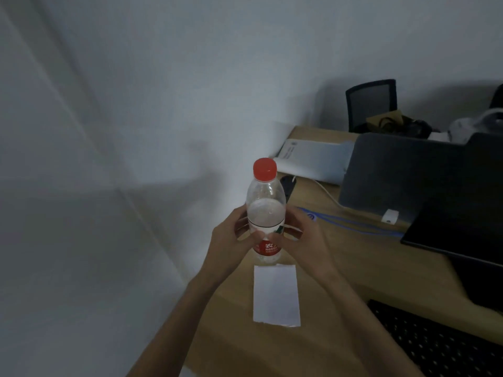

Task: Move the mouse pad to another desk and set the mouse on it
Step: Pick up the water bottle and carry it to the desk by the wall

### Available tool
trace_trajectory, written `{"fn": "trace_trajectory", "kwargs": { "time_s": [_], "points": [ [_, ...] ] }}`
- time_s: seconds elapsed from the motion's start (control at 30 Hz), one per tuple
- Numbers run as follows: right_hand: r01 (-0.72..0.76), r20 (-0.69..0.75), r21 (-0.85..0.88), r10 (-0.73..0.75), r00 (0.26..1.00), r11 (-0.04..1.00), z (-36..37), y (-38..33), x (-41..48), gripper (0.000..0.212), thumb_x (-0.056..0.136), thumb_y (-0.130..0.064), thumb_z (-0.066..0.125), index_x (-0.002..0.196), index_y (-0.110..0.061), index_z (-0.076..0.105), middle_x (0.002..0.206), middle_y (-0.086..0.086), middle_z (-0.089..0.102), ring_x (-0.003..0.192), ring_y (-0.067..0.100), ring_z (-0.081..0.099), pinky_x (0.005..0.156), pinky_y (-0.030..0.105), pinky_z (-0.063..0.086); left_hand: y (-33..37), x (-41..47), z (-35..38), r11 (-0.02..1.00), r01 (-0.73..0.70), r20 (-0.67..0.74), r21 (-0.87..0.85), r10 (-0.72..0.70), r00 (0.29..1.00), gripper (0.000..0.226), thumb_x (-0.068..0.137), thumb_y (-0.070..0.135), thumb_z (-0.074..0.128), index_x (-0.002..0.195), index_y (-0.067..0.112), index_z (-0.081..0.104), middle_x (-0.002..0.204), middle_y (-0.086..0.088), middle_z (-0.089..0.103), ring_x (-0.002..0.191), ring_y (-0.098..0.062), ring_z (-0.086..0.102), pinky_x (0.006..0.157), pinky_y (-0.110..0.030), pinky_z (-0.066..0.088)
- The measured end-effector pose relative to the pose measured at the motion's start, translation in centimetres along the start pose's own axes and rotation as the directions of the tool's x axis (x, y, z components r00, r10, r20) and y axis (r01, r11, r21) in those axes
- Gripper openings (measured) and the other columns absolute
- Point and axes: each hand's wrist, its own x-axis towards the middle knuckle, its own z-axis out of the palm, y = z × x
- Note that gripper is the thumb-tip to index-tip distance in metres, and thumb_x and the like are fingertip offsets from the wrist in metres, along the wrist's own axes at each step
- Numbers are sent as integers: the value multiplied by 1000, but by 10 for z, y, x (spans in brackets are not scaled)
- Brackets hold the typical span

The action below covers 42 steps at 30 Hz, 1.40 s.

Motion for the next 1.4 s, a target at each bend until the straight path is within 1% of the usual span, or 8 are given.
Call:
{"fn": "trace_trajectory", "kwargs": {
  "time_s": [0.33, 0.47, 0.7, 0.83, 0.93, 1.03, 1.2, 1.4],
  "points": [
    [-150, -257, -23, 139, 956, 988, 26, 83, 55, 42, 70, -2, 71, 103, -20, 54, 101, -2, 61, 102, 19, 60, 89, 28, 48, -92, 85, 21, 993, 58, 252, -102, -30, 967, 45, 74, 17, 70, 110, 36, 51, 104, 22, 60, 97, 14, 56, 74, -3, 42],
    [-211, -283, -22, 196, 939, 977, 31, 124, 69, 42, 72, -3, 69, 109, -16, 53, 104, 0, 62, 102, 18, 59, 88, 28, 48, -128, 104, 40, 986, 93, 272, -138, -52, 961, 48, 73, 12, 71, 117, 18, 54, 104, 12, 63, 98, 12, 56, 78, -6, 45],
    [-307, -297, -77, 272, 915, 949, 41, 183, 87, 43, 73, -10, 69, 112, -16, 52, 98, -10, 60, 94, 11, 60, 76, 12, 47, -187, 123, 63, 972, 189, 323, -139, -136, 937, 44, 72, 13, 70, 111, 22, 51, 101, 19, 58, 95, 3, 59, 78, -9, 47],
    [-327, -309, -90, 286, 907, 941, 43, 202, 92, 42, 72, -10, 68, 111, -17, 53, 98, -3, 63, 94, 16, 62, 80, 27, 51, -211, 128, 74, 962, 230, 330, -150, -170, 928, 46, 70, 12, 72, 104, 32, 49, 101, 22, 56, 93, 5, 59, 80, -14, 49],
    [-340, -312, -60, 306, 899, 938, 42, 209, 91, 43, 72, -8, 68, 111, -17, 53, 99, -4, 62, 95, 14, 61, 79, 21, 49, -218, 131, 80, 957, 239, 352, -164, -170, 921, 46, 69, 8, 71, 105, 28, 48, 102, 20, 55, 98, -3, 57, 87, -27, 49],
    [-347, -333, -60, 309, 891, 936, 40, 210, 89, 42, 72, -6, 68, 107, -21, 54, 95, -15, 60, 92, 5, 60, 76, 13, 46, -219, 130, 84, 967, 204, 362, -154, -137, 922, 50, 70, 11, 71, 113, 19, 49, 105, 20, 55, 100, 0, 56, 87, -20, 48],
    [-355, -325, -42, 323, 889, 934, 39, 210, 86, 45, 70, -6, 68, 108, -25, 53, 99, -13, 62, 99, 11, 60, 82, 24, 48, -219, 127, 82, 960, 214, 352, -179, -141, 925, 50, 69, 10, 72, 112, 23, 50, 105, 19, 58, 101, 0, 58, 87, -19, 49],
    [-375, -308, -33, 347, 886, 927, 41, 208, 83, 44, 72, -7, 67, 110, -24, 54, 95, -20, 60, 92, -2, 57, 74, 8, 42, -219, 126, 80, 959, 218, 365, -183, -139, 921, 52, 69, 9, 72, 109, 33, 49, 108, 18, 58, 102, 7, 57, 88, -15, 46]
  ]
}}
